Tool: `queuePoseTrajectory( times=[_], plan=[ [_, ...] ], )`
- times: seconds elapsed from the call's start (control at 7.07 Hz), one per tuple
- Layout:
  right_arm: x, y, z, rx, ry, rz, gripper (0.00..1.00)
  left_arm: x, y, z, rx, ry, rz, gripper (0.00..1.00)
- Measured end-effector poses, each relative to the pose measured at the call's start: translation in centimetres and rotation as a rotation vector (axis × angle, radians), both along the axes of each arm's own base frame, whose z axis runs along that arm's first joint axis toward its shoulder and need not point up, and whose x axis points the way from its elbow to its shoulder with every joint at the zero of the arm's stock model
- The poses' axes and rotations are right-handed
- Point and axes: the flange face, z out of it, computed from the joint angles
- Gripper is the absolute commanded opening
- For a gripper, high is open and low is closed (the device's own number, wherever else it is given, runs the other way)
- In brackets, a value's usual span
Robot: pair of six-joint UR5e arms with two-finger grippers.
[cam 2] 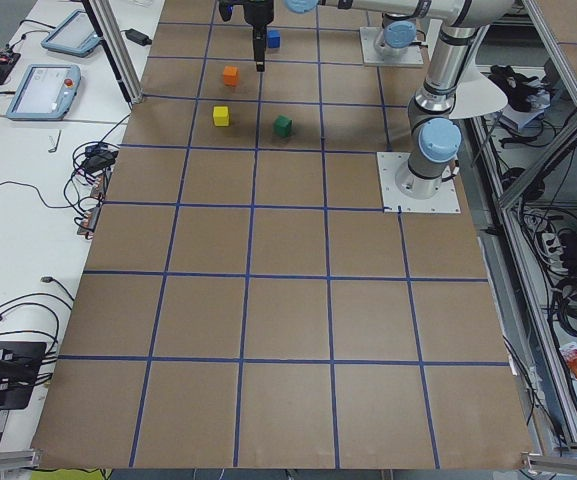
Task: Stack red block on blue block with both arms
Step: 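Carry the red cube with the right gripper above the blue cube, then lower the red cube onto the blue cube with the right gripper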
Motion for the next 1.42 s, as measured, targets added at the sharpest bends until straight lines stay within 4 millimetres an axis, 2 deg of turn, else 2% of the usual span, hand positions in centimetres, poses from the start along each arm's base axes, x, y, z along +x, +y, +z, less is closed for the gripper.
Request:
queuePoseTrajectory(
  times=[0.14, 0.42, 1.42],
  plan=[
    [-1.8, 0.7, -1.7, -0.006, -0.007, 0.009, 0.00, 0.0, 0.0, 0.0, 0.000, 0.001, 0.000, 1.00],
    [-2.4, 2.1, -4.1, -0.025, -0.011, 0.010, 0.00, 0.0, 0.0, -0.1, 0.002, 0.003, 0.001, 1.00],
    [-2.2, 2.6, -5.5, -0.044, -0.014, 0.013, 0.00, 0.0, -0.1, -0.1, 0.002, -0.001, 0.002, 1.00]
  ],
)
